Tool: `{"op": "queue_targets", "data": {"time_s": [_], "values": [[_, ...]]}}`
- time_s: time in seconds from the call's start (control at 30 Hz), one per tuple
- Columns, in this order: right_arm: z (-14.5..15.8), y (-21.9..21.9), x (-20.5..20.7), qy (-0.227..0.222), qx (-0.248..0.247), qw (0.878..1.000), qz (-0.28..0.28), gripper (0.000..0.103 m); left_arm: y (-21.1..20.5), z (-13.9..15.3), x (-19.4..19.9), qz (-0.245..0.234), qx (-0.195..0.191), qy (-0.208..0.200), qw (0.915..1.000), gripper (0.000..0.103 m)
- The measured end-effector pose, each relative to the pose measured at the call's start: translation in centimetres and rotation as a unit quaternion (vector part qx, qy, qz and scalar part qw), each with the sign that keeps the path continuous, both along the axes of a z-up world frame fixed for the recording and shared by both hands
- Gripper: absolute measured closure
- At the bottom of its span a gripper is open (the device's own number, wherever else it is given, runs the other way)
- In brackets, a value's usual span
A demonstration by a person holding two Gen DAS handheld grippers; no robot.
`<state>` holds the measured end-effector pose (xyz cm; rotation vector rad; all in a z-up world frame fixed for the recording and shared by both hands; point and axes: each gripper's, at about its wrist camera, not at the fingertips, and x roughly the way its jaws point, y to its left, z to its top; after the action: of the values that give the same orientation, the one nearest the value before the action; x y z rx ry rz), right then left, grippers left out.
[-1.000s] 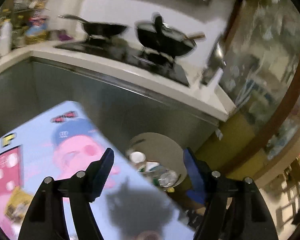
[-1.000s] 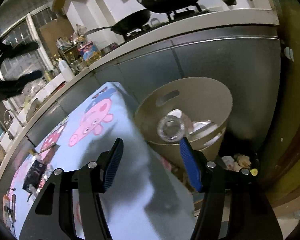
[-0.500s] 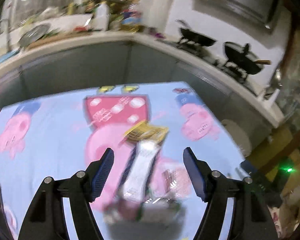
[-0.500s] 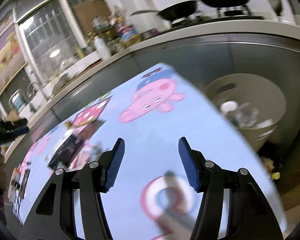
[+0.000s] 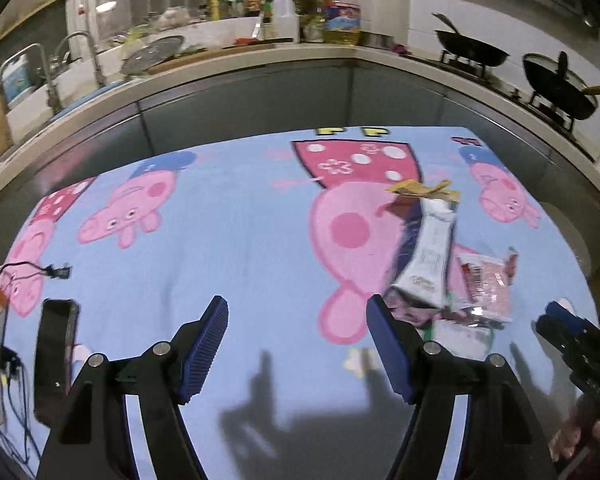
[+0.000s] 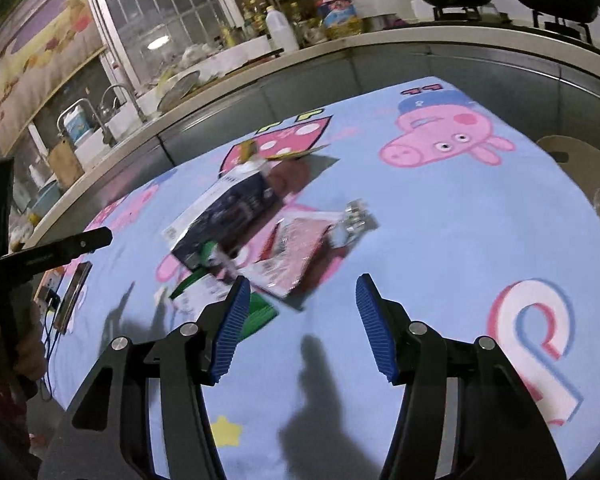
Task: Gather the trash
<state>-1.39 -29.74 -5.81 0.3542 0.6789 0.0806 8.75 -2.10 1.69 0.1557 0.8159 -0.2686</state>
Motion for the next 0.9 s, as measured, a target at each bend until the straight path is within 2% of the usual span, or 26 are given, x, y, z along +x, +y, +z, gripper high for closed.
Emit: {"op": "queue_targets", "data": {"time_s": [0.13, 0.43, 0.63, 0.7, 0.9], "values": [[0.4, 1.2, -0.1, 0.004, -0.008, 1.000, 0.002, 0.048, 2.1, -0.1, 0.0, 0.024, -0.008, -0.001, 0.9997, 0.032], [1.5, 4.4, 1.2, 0.004, -0.039, 0.999, 0.030, 0.048, 5.0, -0.4, 0.1, 0.054, 0.011, -0.024, 0.9982, 0.032], [2.5, 5.9, 2.9, -0.002, -0.072, 0.996, 0.049, 0.048, 7.1, -1.2, 0.6, 0.073, 0.007, -0.016, 0.9971, 0.032], [3.0, 6.0, 4.0, 0.001, -0.063, 0.997, 0.052, 0.048, 7.6, -1.4, 0.8, 0.080, 0.006, -0.014, 0.9967, 0.032], [3.7, 5.7, 7.9, 0.023, 0.008, 0.998, 0.062, 0.048, 9.1, -1.9, 1.2, 0.096, 0.009, -0.014, 0.9952, 0.032]]}}
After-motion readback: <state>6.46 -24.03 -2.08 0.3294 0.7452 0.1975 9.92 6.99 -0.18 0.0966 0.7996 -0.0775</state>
